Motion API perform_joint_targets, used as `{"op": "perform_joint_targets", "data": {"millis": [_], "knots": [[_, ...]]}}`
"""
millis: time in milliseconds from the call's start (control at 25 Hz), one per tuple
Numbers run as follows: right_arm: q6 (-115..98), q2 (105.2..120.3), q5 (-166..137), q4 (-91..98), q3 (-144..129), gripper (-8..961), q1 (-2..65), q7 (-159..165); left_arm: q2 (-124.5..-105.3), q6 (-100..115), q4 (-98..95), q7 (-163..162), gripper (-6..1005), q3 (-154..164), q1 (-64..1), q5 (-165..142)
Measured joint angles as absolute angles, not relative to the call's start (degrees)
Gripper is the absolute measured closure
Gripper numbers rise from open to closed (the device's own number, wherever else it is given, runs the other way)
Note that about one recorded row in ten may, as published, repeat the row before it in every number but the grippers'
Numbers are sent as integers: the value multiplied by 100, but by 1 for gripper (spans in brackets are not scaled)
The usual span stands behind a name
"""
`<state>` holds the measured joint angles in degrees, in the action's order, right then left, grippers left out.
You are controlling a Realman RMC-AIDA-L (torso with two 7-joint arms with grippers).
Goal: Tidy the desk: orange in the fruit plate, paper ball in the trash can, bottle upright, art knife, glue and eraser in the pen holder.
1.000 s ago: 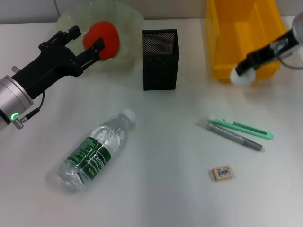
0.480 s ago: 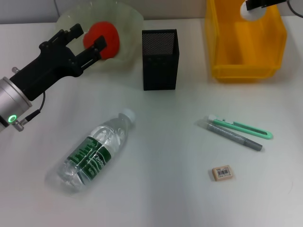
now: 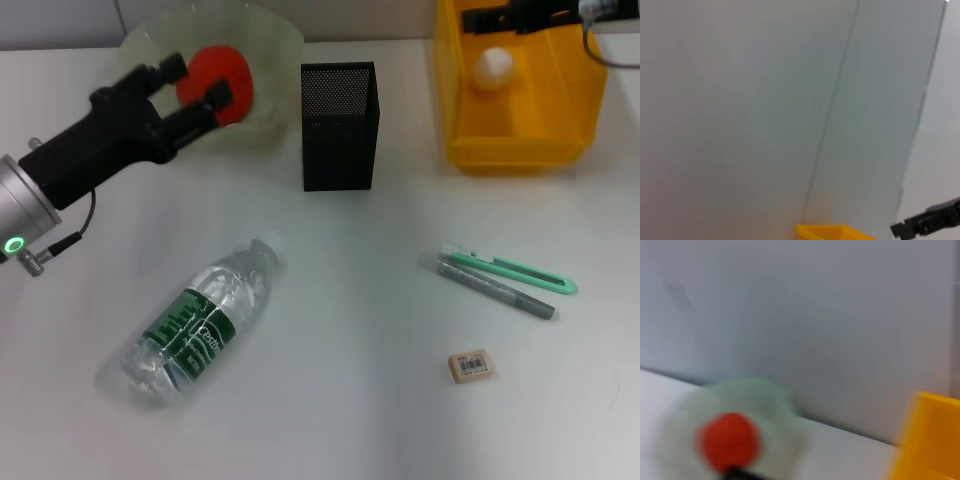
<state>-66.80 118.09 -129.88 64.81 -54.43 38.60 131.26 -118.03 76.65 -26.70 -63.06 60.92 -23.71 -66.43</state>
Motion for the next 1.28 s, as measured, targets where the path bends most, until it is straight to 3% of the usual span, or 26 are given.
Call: {"op": "perform_joint_targets", "data": {"millis": [120,160,360,840,1280], "knots": [[-7262,11634,-11611,6100,-5440,229,3519,11859,-11797,7615,-2863,-6633,222,6071,-2375,-7069],[-7692,11499,-10983,5701,-5438,208,3330,11062,-11794,7599,-2931,-6767,222,6053,-2389,-7257],[-8787,11331,-10136,4769,-5213,207,2987,9395,-11780,7473,-3422,-7517,222,6046,-2417,-8004],[-9476,11293,-10124,4248,-4834,208,2727,8754,-11826,7406,-5162,-10642,222,6177,-2879,-11164],[-9292,11286,-10174,4215,-4837,208,2803,8736,-11857,7438,-5312,-12210,222,6970,-3430,-12214]]}}
